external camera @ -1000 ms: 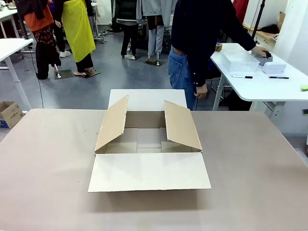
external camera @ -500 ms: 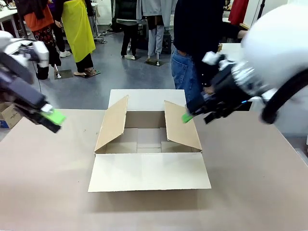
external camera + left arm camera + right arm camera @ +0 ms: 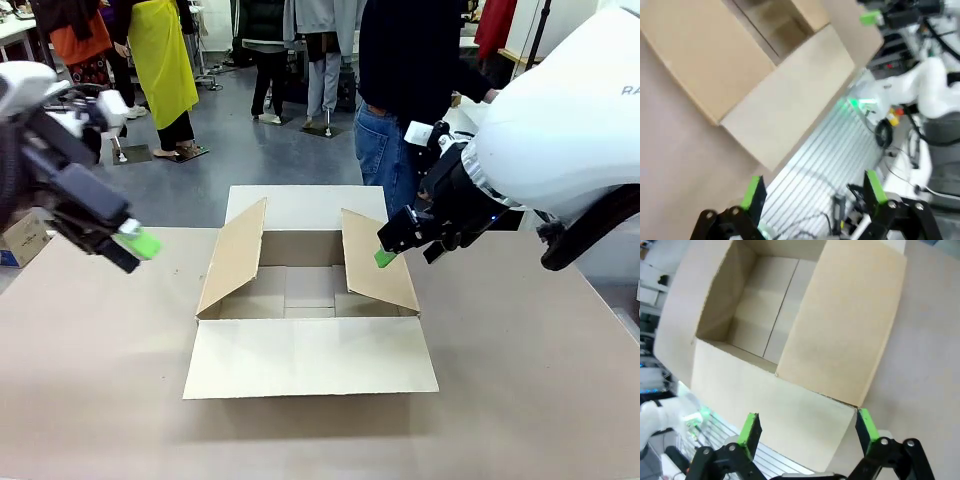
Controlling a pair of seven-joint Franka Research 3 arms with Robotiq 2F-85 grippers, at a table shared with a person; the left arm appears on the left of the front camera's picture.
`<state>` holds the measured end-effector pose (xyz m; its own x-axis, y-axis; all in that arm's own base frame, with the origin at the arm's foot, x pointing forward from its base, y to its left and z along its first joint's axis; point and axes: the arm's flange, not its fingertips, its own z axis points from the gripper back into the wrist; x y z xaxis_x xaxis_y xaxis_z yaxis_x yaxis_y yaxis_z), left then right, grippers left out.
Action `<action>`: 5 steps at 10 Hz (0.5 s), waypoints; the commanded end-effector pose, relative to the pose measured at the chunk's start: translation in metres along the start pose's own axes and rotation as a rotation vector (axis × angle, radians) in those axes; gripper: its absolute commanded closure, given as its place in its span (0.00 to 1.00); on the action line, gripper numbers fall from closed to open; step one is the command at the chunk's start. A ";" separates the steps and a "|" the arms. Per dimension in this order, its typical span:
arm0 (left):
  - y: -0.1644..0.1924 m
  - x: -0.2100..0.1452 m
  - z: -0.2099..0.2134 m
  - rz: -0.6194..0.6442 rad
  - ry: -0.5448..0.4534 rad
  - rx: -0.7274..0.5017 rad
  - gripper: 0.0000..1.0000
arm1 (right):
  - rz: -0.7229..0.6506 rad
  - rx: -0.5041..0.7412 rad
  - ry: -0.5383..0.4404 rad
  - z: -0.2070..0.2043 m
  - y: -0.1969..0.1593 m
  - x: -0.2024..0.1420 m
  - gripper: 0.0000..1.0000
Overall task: Pack the gift set into the box.
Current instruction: Place both hands on the side flaps of the Package Box and spread them outward.
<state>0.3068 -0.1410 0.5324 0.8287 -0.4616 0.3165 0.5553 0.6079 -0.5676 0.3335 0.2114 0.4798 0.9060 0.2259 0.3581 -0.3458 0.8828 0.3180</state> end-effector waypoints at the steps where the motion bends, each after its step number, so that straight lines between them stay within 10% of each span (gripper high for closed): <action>1: -0.019 0.049 -0.023 0.111 0.032 0.180 0.00 | 0.061 -0.010 -0.009 0.002 0.004 -0.001 0.00; 5: -0.039 0.109 -0.090 0.368 0.068 0.449 0.00 | 0.061 -0.010 -0.009 0.002 0.004 -0.001 0.00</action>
<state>0.3586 -0.2670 0.5146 0.9415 -0.2838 0.1820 0.3269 0.9004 -0.2869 0.3296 0.2166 0.4826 0.8878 0.2740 0.3697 -0.3909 0.8730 0.2916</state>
